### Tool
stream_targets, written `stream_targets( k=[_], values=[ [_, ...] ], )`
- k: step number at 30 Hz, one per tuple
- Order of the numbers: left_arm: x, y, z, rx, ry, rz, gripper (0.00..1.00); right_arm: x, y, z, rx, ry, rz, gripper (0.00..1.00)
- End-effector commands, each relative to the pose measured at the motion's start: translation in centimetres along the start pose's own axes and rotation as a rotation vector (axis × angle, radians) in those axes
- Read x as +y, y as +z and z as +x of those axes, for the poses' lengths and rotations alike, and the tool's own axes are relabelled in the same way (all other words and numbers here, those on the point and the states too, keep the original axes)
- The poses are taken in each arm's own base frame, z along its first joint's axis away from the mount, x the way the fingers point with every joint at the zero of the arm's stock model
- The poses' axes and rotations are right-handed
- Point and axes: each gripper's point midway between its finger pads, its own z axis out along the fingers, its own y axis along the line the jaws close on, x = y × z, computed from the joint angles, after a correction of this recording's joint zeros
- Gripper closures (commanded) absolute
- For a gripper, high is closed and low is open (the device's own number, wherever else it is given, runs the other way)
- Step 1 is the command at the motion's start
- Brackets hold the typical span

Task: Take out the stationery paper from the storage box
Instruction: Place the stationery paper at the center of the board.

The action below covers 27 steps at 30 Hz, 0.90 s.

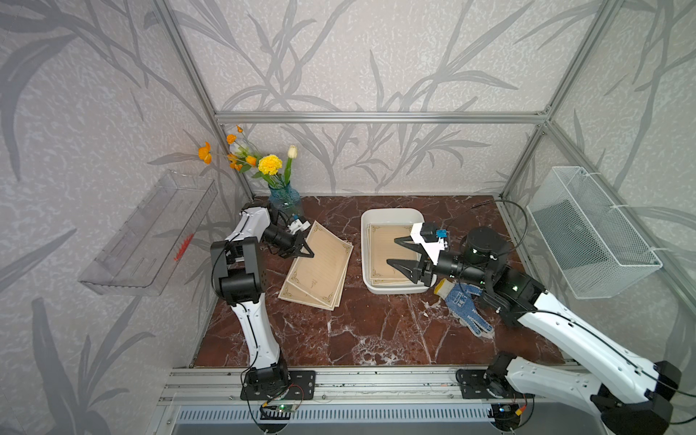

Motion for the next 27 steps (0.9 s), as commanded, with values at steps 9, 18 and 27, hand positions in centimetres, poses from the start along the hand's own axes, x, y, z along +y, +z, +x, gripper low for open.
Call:
stream_targets(
  k=[9, 18, 27],
  values=[
    [3.2, 0.1, 0.1, 0.010, -0.056, -0.122, 0.88, 0.8, 0.0, -1.9, -0.038, -0.038, -0.011, 0.41],
    [4.6, -0.6, 0.2, -0.008, -0.084, -0.201, 0.82, 0.6, 0.3, -1.5, -0.013, -0.044, 0.014, 0.42],
    [5.1, -1.4, 0.1, -0.049, -0.065, -0.267, 0.69, 0.9, 0.1, -1.6, -0.013, -0.054, 0.024, 0.41]
  ],
)
